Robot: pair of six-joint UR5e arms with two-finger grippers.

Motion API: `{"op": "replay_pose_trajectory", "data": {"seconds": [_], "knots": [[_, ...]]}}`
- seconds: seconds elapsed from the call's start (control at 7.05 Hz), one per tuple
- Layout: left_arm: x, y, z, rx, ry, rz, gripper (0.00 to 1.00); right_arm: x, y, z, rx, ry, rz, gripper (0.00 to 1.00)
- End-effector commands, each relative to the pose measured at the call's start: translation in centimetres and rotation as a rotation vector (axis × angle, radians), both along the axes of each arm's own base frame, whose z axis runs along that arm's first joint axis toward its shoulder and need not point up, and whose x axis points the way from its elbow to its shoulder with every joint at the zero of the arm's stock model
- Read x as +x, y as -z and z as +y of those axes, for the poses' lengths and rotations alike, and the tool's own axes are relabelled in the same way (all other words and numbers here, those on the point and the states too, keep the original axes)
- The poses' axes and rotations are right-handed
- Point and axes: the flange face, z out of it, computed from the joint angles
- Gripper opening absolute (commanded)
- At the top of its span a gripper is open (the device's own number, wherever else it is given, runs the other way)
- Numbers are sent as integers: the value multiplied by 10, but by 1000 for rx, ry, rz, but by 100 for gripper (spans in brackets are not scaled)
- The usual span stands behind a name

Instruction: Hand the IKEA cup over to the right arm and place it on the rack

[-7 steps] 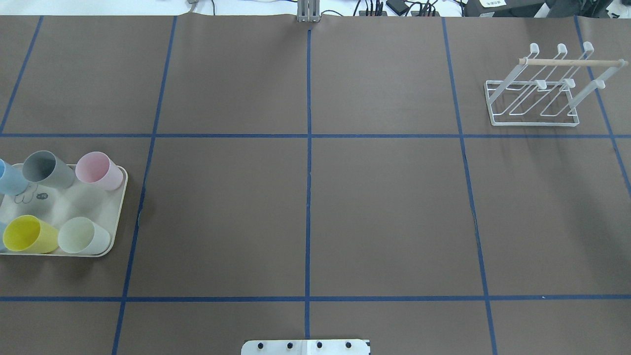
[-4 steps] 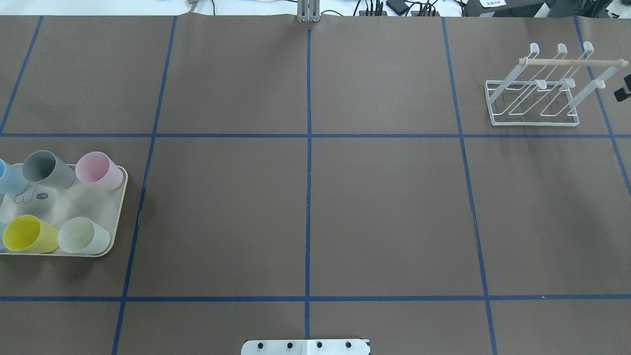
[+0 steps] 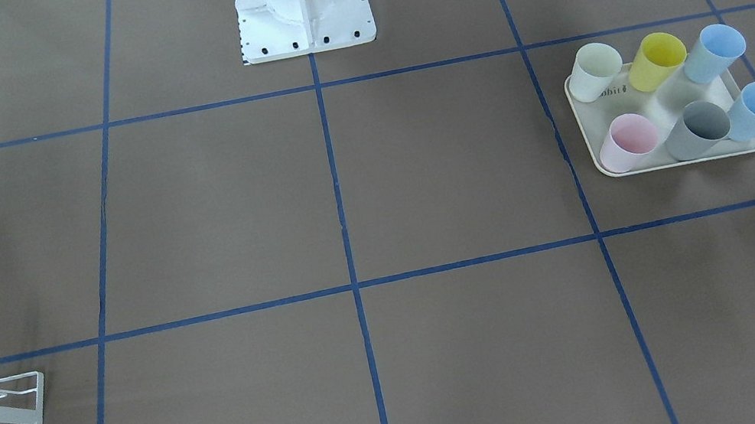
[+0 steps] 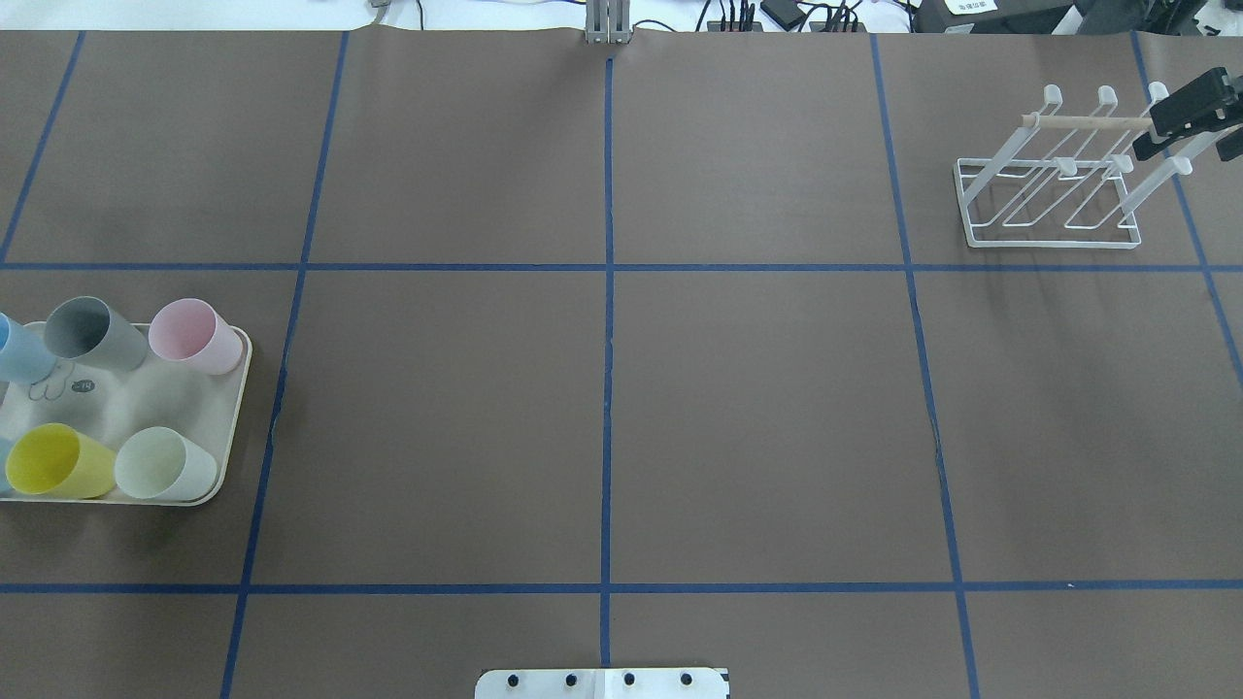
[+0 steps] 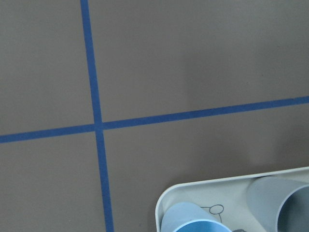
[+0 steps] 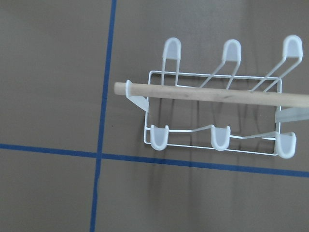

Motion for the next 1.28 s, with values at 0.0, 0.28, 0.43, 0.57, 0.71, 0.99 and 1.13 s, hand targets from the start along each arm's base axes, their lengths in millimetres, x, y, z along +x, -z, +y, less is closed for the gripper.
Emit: {"op": "replay_pose_trajectory", "data": {"seconds": [0.0, 0.28, 0.43, 0.57, 0.71, 0.99, 1.13], "knots": [[19, -17, 10, -27, -8, 2, 100, -14, 39, -11, -2, -39, -24, 100], [18, -24, 14, -19, -10, 4, 86, -31, 70, -19, -6, -54, -47, 100], [18, -27, 15, -24, -11, 2, 80, -44, 84, -21, -19, -62, -60, 100], [18, -29, 15, -25, -11, 0, 79, -57, 100, -22, -26, -64, -71, 100], [20, -31, 17, -16, -25, -6, 79, -71, 113, -22, -37, -66, -83, 100], [26, -34, 23, 4, -56, -16, 76, -91, 135, -22, -55, -76, -99, 100], [28, -37, 25, 7, -70, -18, 71, -96, 141, -23, -48, -70, -101, 100]]}}
